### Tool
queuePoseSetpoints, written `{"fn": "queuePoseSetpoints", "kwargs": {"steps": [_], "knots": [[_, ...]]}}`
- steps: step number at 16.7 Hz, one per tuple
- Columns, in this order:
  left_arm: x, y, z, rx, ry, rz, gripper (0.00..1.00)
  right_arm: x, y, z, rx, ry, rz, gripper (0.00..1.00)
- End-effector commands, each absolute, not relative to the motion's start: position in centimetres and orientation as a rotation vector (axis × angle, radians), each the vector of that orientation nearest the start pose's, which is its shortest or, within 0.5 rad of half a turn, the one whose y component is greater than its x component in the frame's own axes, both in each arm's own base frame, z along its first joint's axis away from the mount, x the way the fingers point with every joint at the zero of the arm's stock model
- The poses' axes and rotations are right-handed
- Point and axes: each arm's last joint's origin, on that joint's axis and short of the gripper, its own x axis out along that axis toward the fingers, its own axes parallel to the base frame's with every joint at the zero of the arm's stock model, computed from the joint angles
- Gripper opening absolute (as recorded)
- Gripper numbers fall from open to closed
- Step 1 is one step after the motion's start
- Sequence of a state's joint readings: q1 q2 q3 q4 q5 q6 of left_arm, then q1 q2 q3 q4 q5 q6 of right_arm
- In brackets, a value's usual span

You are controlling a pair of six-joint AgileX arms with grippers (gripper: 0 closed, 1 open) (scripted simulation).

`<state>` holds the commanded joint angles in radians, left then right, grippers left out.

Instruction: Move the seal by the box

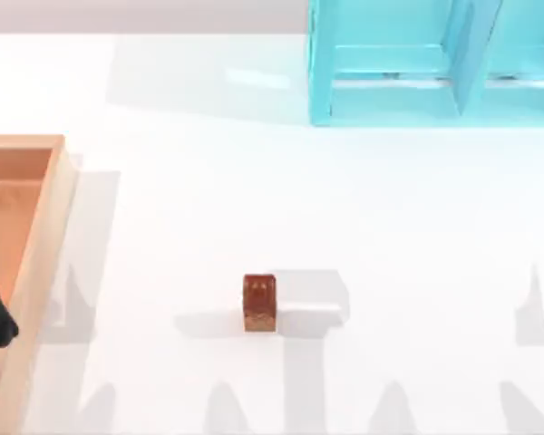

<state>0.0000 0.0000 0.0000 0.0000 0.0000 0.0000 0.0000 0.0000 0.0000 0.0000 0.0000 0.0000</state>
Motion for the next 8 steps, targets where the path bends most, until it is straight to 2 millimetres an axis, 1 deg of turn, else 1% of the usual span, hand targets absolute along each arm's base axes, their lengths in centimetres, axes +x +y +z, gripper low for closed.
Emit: {"fn": "queuePoseSetpoints", "kwargs": {"steps": [4,6,8], "knots": [[10.6,-0.3,16.4,-0.010,0.029,-0.015,1.00,10.6,-0.1,16.0,0.000,0.000,0.000,1.00],[10.7,-0.6,17.4,-0.034,0.090,-0.042,1.00,10.6,-0.1,16.0,0.000,0.000,0.000,1.00],[11.1,-1.0,19.1,-0.071,0.176,-0.077,1.00,10.6,-0.1,16.0,0.000,0.000,0.000,1.00]]}}
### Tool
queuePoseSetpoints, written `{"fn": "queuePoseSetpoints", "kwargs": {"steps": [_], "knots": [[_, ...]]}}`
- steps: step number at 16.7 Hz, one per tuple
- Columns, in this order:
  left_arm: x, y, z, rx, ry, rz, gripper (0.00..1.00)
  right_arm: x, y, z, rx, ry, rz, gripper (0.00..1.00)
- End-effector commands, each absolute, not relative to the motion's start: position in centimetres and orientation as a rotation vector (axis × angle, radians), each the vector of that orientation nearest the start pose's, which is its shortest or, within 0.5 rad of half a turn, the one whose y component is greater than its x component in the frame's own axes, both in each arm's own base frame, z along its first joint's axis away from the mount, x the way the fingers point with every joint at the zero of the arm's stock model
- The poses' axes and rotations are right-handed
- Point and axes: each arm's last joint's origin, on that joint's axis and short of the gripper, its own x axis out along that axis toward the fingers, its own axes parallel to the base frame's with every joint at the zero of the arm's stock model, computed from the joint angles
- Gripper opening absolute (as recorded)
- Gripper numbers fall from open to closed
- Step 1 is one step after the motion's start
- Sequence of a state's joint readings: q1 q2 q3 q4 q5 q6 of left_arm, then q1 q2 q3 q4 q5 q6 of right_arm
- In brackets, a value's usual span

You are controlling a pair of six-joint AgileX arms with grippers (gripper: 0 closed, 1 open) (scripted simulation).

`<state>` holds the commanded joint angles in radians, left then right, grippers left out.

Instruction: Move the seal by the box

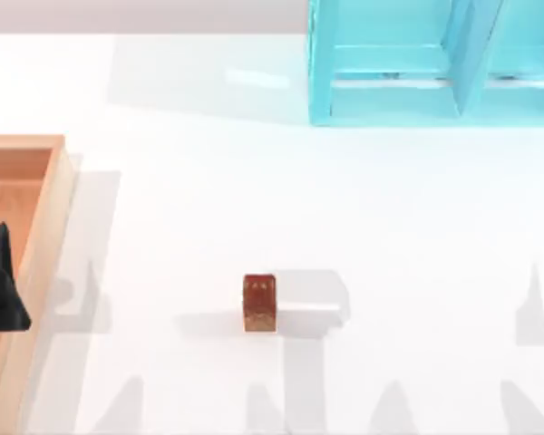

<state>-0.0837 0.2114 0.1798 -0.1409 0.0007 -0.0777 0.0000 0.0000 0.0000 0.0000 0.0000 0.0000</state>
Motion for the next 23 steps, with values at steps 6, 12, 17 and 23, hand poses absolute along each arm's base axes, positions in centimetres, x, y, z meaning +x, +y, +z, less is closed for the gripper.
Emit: {"fn": "queuePoseSetpoints", "kwargs": {"steps": [6,12,17,23], "knots": [[15.4,-4.1,24.9,-0.172,0.588,-0.177,1.00,10.6,-0.1,16.0,0.000,0.000,0.000,1.00],[22.4,-11.0,28.0,-0.187,1.023,-0.201,1.00,10.6,-0.1,16.0,0.000,0.000,0.000,1.00],[26.7,-18.5,26.1,-0.109,1.347,-0.133,1.00,10.6,-0.1,16.0,0.000,0.000,0.000,1.00],[28.7,-24.9,22.8,-0.008,1.535,-0.036,1.00,10.6,-0.1,16.0,0.000,0.000,0.000,1.00]]}}
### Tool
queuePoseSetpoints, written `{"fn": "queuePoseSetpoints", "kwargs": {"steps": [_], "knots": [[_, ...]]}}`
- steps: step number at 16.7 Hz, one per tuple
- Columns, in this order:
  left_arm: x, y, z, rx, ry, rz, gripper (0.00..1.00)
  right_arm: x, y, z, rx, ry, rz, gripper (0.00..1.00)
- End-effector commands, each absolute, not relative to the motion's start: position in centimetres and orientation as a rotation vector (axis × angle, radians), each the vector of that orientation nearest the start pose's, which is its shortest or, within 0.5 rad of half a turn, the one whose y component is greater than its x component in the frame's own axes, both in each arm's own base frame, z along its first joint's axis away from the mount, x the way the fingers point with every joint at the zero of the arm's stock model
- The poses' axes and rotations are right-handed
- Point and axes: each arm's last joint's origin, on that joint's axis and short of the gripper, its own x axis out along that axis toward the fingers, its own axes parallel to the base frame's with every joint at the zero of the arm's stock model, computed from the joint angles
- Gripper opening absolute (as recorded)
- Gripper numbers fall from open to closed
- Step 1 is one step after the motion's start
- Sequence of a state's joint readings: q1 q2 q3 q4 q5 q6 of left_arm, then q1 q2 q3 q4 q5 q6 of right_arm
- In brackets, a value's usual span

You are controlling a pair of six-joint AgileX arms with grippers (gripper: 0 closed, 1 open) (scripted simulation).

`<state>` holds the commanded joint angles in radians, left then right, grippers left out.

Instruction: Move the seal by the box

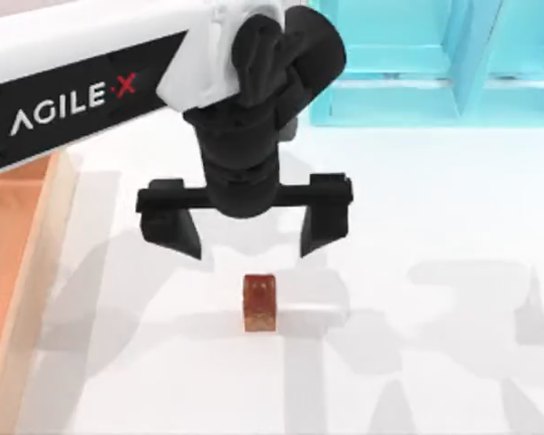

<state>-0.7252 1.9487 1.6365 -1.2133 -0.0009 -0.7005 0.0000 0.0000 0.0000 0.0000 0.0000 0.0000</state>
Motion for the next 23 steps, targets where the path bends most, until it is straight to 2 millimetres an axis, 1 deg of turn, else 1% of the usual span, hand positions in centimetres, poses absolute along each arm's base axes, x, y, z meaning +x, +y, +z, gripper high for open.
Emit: {"fn": "queuePoseSetpoints", "kwargs": {"steps": [3,7,9,11,15,17,19,22,23], "knots": [[28.7,-25.9,22.1,0.016,1.571,-0.016,1.00,10.6,-0.1,16.0,0.000,0.000,0.000,1.00],[28.8,-25.7,22.1,0.011,1.569,-0.014,1.00,10.6,-0.1,16.0,0.000,0.000,0.000,1.00],[28.8,-25.8,21.6,0.015,1.572,-0.014,1.00,10.6,-0.1,16.0,0.000,0.000,0.000,1.00],[28.9,-25.9,19.9,0.018,1.574,-0.014,1.00,10.6,-0.1,16.0,0.000,0.000,0.000,1.00],[29.0,-26.1,14.9,0.010,1.563,-0.021,1.00,10.6,-0.1,16.0,0.000,0.000,0.000,1.00],[28.8,-26.0,12.9,0.013,1.566,-0.019,1.00,10.6,-0.1,16.0,0.000,0.000,0.000,1.00],[28.7,-25.9,12.1,0.016,1.571,-0.016,1.00,10.6,-0.1,16.0,0.000,0.000,0.000,1.00],[28.7,-25.9,12.1,0.016,1.571,-0.016,1.00,10.6,-0.1,16.0,0.000,0.000,0.000,1.00],[28.7,-25.9,12.1,0.016,1.571,-0.016,0.92,10.6,-0.1,16.0,0.000,0.000,0.000,1.00]]}}
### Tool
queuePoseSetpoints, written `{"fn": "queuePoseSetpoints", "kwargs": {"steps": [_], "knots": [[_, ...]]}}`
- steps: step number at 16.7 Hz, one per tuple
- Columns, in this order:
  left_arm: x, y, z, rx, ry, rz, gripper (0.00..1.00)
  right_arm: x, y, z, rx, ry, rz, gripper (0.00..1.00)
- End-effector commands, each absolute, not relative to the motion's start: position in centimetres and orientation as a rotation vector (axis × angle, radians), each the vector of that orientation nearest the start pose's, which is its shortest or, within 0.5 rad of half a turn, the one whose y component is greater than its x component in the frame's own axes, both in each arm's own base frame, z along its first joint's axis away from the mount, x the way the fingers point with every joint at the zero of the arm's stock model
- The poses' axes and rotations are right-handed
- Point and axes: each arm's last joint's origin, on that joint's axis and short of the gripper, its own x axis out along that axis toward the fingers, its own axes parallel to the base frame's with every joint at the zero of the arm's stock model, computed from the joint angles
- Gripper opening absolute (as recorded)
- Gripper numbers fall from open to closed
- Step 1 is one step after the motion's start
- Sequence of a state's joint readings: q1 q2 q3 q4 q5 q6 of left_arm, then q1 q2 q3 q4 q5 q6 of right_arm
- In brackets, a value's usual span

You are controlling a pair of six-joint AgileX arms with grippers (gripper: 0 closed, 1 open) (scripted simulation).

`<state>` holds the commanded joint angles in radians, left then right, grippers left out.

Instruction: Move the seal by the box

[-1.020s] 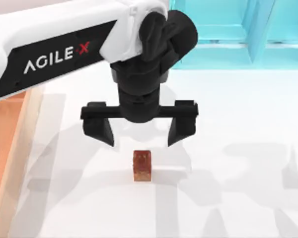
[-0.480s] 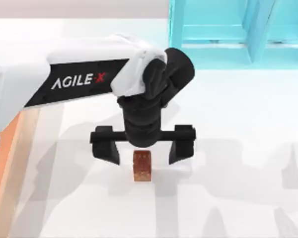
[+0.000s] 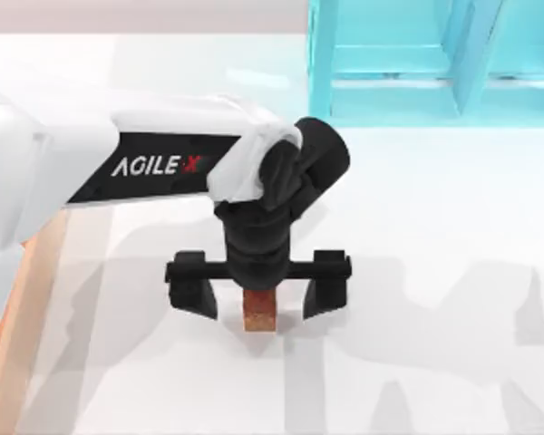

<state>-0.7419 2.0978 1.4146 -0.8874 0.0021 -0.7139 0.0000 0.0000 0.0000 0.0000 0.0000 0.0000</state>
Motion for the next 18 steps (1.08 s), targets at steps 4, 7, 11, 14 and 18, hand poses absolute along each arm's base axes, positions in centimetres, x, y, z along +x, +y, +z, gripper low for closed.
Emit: {"fn": "queuePoseSetpoints", "kwargs": {"steps": [4,7,11,14,18], "knots": [[28.71,-25.88,12.07,0.016,1.571,-0.016,0.62,10.57,-0.12,16.00,0.000,0.000,0.000,1.00],[28.71,-25.88,12.07,0.016,1.571,-0.016,0.40,10.57,-0.12,16.00,0.000,0.000,0.000,1.00],[28.71,-25.88,12.07,0.016,1.571,-0.016,0.10,10.57,-0.12,16.00,0.000,0.000,0.000,1.00],[28.71,-25.88,12.07,0.016,1.571,-0.016,0.00,10.57,-0.12,16.00,0.000,0.000,0.000,1.00],[28.71,-25.88,12.07,0.016,1.571,-0.016,0.00,10.57,-0.12,16.00,0.000,0.000,0.000,1.00]]}}
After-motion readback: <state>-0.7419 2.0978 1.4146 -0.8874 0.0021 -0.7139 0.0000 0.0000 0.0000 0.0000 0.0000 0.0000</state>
